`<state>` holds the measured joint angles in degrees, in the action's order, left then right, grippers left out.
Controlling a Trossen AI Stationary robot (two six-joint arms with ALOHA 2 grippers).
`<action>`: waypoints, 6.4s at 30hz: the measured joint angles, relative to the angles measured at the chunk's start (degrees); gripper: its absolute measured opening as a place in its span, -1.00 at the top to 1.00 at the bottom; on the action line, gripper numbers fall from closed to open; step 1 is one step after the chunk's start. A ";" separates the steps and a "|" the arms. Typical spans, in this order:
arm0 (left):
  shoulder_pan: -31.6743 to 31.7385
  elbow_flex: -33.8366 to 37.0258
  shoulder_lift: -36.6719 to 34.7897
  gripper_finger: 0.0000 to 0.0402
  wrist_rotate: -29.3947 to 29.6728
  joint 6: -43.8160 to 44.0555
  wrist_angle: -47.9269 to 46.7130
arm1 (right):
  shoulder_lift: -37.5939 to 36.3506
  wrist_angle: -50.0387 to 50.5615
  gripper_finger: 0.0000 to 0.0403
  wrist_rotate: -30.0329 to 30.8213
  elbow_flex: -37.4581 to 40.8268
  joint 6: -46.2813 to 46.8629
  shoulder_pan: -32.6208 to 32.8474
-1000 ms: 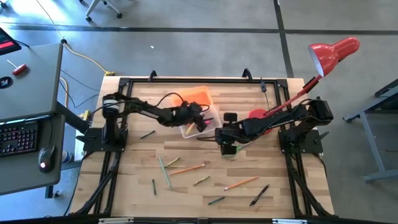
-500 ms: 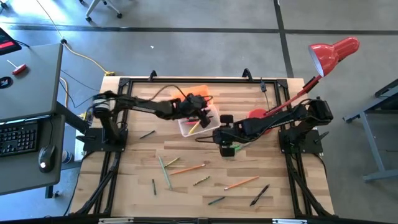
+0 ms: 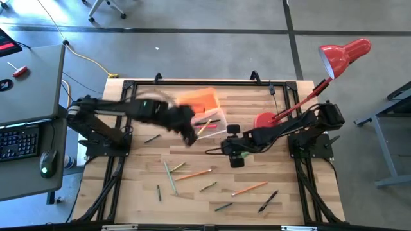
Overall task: Pick & place school supplies into a supply box
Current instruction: Put the orange pencil into the orange supply box, then put the light blue pencil into the orange supply box
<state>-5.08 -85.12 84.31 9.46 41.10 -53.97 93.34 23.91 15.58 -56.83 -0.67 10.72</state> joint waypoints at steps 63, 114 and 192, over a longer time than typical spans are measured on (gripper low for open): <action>-37.68 11.04 4.20 0.88 50.92 45.75 -7.99 | 1.21 -41.68 0.97 2.44 5.39 -26.52 -8.02; -37.70 11.06 16.02 0.93 7.18 65.45 7.74 | 5.07 -35.08 0.43 -8.56 5.26 -33.88 -21.49; -26.65 28.48 22.50 0.81 16.73 88.60 -5.56 | 5.03 -34.63 0.43 -7.18 5.24 -31.30 -21.57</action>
<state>-31.73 -56.64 106.82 26.20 129.70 -59.53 98.37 -10.72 8.40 -51.59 -31.97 -10.85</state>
